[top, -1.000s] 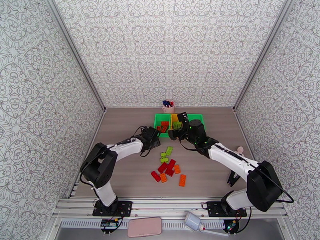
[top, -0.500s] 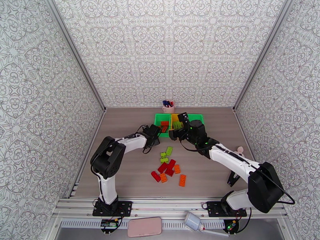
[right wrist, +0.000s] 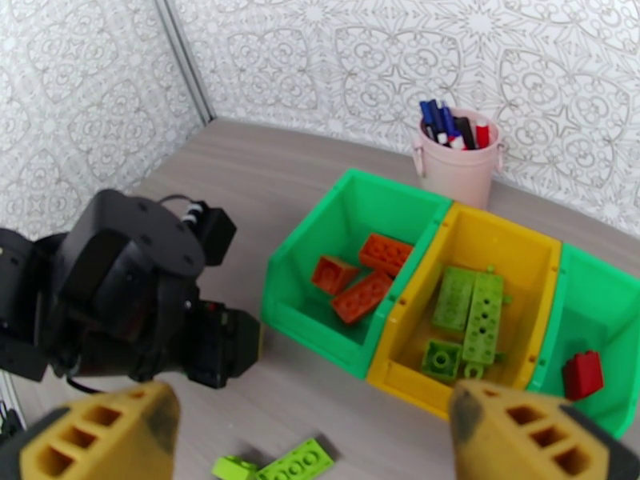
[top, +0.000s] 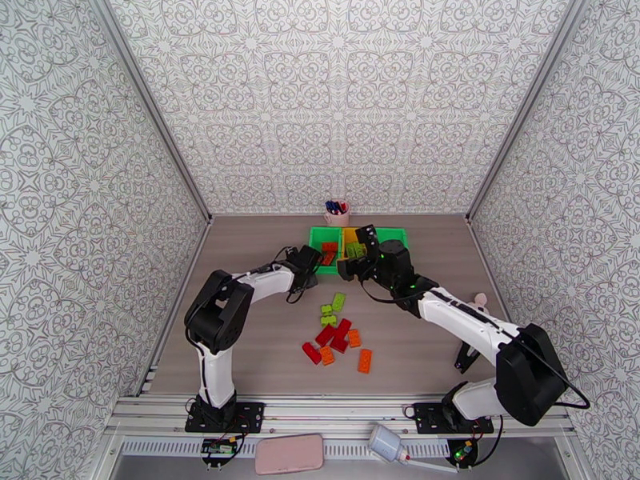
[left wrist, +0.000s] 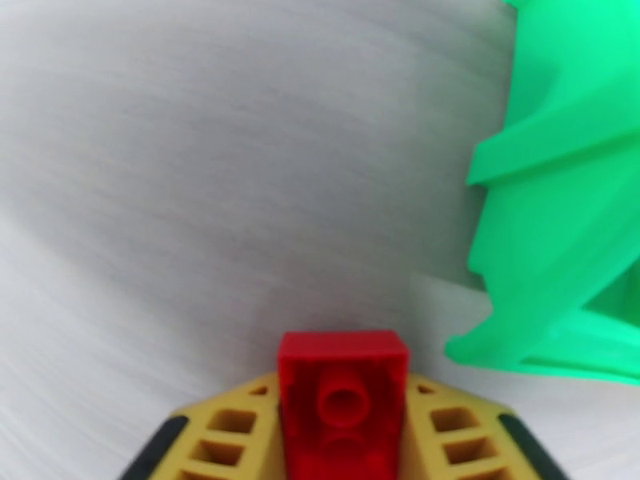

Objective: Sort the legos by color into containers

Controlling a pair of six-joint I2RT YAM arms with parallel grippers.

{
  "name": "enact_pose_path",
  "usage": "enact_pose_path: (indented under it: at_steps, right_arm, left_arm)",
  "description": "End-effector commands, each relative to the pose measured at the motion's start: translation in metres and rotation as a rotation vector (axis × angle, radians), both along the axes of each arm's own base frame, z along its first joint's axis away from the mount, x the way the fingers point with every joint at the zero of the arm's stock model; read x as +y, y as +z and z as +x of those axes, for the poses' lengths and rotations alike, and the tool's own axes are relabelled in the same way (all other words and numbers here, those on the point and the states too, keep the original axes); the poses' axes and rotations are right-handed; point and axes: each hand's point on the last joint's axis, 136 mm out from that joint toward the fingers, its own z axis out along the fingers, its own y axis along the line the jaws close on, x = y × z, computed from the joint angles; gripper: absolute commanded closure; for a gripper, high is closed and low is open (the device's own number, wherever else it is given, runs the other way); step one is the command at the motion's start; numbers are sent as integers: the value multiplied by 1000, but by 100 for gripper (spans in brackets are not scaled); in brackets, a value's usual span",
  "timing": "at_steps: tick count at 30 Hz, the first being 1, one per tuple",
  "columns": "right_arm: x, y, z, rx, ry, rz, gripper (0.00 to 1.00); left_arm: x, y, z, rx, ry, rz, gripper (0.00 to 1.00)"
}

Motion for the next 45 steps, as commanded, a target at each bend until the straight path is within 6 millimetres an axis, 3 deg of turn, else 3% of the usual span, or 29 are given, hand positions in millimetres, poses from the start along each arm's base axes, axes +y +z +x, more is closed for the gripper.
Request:
enact_pose_path:
  at_steps: [1, 9, 18, 24, 30, 37, 45]
  right_arm:
    - [1, 4, -1, 6, 8, 25, 8]
    - [-2, 17, -4, -22, 0, 45, 8]
    - [-27, 29, -8, -77, -102, 67, 9]
    - [-50, 33, -15, -83, -171, 88, 10]
    - [-95, 33, -23, -80, -324, 109, 10]
    - [-144, 32, -38, -77, -470, 121, 10]
    - [-162, 26, -52, -69, -511, 101, 10]
  left_arm:
    - [2, 8, 0, 0, -12, 6, 73]
    - [5, 35, -15, -43, -56, -11, 73]
    - [-31, 78, -27, -227, -329, -146, 74]
    - [-80, 114, -26, -331, -550, -307, 77]
    - [-135, 138, -15, -400, -707, -339, 75]
    - [-202, 151, 5, -475, -815, -384, 75]
    - [-257, 146, 43, -530, -788, -431, 73]
